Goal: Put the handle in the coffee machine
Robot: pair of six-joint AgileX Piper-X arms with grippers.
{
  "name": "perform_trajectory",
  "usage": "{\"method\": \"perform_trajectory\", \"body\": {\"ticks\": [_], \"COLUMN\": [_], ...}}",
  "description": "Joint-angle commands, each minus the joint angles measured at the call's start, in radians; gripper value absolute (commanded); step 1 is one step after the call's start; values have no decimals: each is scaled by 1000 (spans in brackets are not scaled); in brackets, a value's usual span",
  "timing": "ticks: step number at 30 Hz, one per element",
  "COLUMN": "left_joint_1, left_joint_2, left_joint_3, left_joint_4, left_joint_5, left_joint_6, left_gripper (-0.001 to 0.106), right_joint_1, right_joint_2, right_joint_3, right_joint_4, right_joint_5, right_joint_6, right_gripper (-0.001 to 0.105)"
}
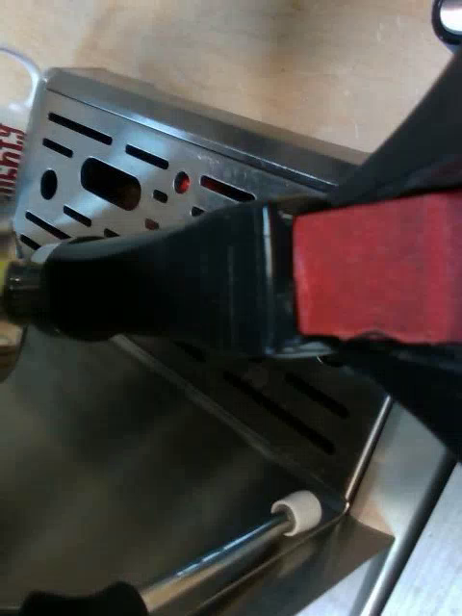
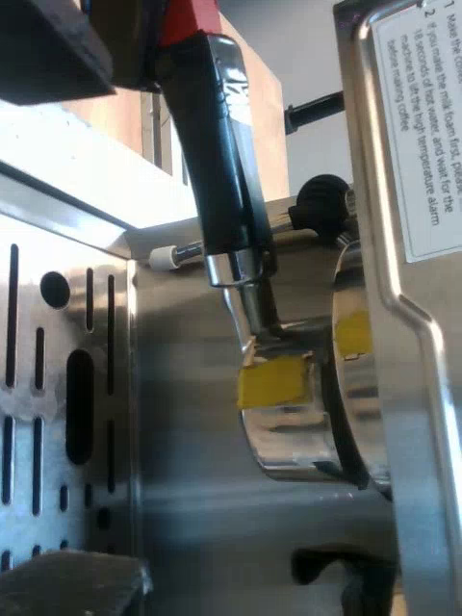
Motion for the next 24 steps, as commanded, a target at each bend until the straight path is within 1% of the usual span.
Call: {"method": "perform_trajectory", "body": {"ticks": [1,2,24], "left_joint_1": [4,4,4], "left_joint_2": [-14,-14,-14], "left_joint_3": [-13,-13,-13], "left_joint_4": [-10,-10,2], "left_joint_5": [55,52,48], "left_joint_6": [-6,-6,-6], "left_gripper": [0,0,0], "right_joint_1": [-4,-4,-23], "right_joint_2": [0,0,0], "right_joint_3": [-1,-1,-1], "right_joint_4": [-8,-8,-35], "right_joint_5": [21,30,27], "right_joint_6": [-53,-62,-69], "right_gripper": [95,95,95]}}
